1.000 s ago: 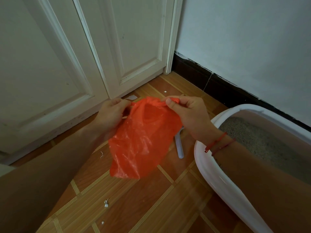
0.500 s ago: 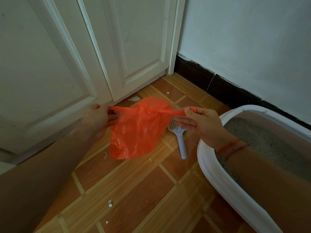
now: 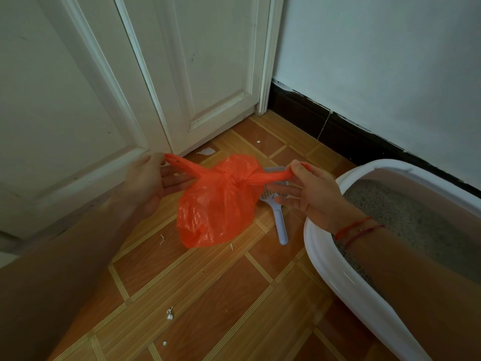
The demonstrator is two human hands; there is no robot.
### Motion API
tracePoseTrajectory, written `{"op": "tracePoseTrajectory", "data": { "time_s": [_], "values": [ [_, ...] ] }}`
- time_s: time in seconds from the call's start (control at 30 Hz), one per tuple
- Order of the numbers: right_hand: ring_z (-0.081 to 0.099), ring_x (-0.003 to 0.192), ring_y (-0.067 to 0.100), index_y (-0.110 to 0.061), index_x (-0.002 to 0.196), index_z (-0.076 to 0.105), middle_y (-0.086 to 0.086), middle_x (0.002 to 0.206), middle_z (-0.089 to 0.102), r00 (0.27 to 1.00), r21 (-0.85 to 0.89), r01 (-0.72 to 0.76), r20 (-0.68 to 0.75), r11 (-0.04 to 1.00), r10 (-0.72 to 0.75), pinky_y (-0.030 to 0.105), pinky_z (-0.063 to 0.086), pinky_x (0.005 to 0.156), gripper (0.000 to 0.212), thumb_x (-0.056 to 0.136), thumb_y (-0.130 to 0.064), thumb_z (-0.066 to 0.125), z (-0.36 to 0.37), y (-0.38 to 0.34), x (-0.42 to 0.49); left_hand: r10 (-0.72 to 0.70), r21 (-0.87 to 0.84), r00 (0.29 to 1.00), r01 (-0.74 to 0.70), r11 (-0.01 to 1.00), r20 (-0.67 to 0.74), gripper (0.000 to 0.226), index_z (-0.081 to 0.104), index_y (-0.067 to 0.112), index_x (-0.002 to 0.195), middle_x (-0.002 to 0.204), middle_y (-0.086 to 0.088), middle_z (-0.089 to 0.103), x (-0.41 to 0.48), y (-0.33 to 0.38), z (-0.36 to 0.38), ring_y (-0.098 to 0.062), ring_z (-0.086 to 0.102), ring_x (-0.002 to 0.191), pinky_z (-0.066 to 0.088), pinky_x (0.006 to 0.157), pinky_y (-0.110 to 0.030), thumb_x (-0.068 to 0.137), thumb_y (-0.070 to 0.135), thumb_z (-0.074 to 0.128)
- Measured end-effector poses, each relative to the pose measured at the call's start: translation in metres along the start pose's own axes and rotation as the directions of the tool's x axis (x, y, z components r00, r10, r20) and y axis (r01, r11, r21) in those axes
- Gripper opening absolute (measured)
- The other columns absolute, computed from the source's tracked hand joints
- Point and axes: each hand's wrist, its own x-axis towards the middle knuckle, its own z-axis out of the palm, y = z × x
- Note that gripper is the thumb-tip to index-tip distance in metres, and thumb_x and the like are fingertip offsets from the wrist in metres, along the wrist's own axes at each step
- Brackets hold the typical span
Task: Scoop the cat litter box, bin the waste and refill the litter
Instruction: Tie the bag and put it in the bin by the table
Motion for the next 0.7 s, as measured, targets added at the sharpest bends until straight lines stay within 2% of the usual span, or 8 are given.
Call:
{"op": "tracePoseTrajectory", "data": {
  "time_s": [0.1,0.17,0.23,0.33,0.4,0.5,0.63,0.7],
  "values": [
    [0.071,0.098,0.034,-0.013,0.094,0.059,0.014,0.11,0.071,0.996,0.003,-0.058,0.064,0.998,0.057,0.05,0.056,0.084,0.03,0.101,-0.039,0.045,0.009,0.0,0.003,-0.039,-0.018,0.996,0.041,0.999,0.076,0.021,0.051,0.007,0.093,0.098,-0.022,0.073,-0.002,0.0,0.007,-0.039,0.073,0.084,0.061,0.068,-0.044,0.104,0.015,0.036],
    [0.07,0.1,0.034,-0.014,0.099,0.059,0.013,0.114,0.07,0.991,0.003,-0.087,0.1,0.996,0.087,0.051,0.054,0.088,0.03,0.099,-0.041,0.046,0.014,0.0,0.003,-0.067,-0.047,0.991,0.073,0.996,0.112,0.025,0.05,0.007,0.091,0.098,-0.018,0.073,-0.002,-0.002,0.01,-0.037,0.073,0.084,0.061,0.074,-0.048,0.106,0.021,0.036],
    [0.07,0.102,0.033,-0.015,0.114,0.059,0.012,0.119,0.068,0.987,0.01,-0.076,0.145,0.997,0.073,0.05,0.054,0.09,0.024,0.095,-0.032,0.057,0.015,0.003,0.003,-0.096,-0.077,0.984,0.108,0.991,0.147,0.023,0.051,0.008,0.092,0.1,-0.016,0.072,0.002,-0.005,0.011,-0.035,0.073,0.086,0.06,0.077,-0.047,0.105,0.025,0.041],
    [0.064,0.113,0.031,-0.013,0.128,0.056,0.016,0.126,0.063,0.967,-0.023,-0.008,0.253,1.0,0.013,0.047,0.05,0.098,0.042,0.088,-0.003,0.065,0.012,0.008,0.004,-0.115,-0.1,0.974,0.137,0.985,0.195,0.025,0.054,0.005,0.11,0.109,-0.015,0.068,0.004,-0.01,0.012,-0.034,0.071,0.094,0.06,0.077,-0.042,0.095,0.023,0.061],
    [0.063,0.115,0.031,-0.002,0.12,0.062,0.019,0.121,0.065,0.966,-0.106,0.052,0.258,0.993,-0.023,0.049,0.047,0.103,0.035,0.087,0.006,0.061,0.014,0.011,0.006,-0.114,-0.06,0.973,0.129,0.99,0.203,0.038,0.057,0.0,0.115,0.113,-0.019,0.067,0.002,-0.014,0.013,-0.033,0.071,0.098,0.059,0.074,-0.036,0.082,0.014,0.072],
    [0.068,0.105,0.026,-0.003,0.103,0.071,0.015,0.105,0.072,0.98,-0.262,0.139,0.173,0.955,-0.095,0.045,0.052,0.097,0.017,0.089,0.002,0.062,0.018,0.015,0.006,-0.132,0.016,0.976,0.131,0.991,0.171,0.053,0.064,-0.004,0.116,0.112,-0.02,0.07,-0.003,-0.019,0.017,-0.03,0.073,0.094,0.059,0.072,-0.034,0.066,0.008,0.078],
    [0.072,0.089,0.022,-0.005,0.095,0.072,0.015,0.097,0.073,0.988,-0.261,0.143,0.096,0.955,-0.122,0.033,0.058,0.083,0.009,0.091,-0.008,0.065,0.026,0.014,0.003,-0.073,0.221,0.997,0.063,0.973,0.035,0.01,0.074,0.007,0.093,0.095,-0.01,0.074,-0.009,-0.02,0.028,-0.02,0.075,0.078,0.058,0.061,-0.027,0.083,0.007,0.072],
    [0.071,0.089,0.021,-0.008,0.097,0.073,0.014,0.099,0.073,0.986,-0.322,0.161,0.097,0.933,-0.137,0.035,0.058,0.082,0.013,0.09,-0.017,0.066,0.029,0.014,0.002,0.014,0.283,1.0,-0.019,0.959,0.019,0.005,0.074,0.012,0.089,0.091,-0.006,0.074,-0.013,-0.018,0.034,-0.016,0.074,0.076,0.058,0.06,-0.025,0.087,0.011,0.07]
  ]
}}
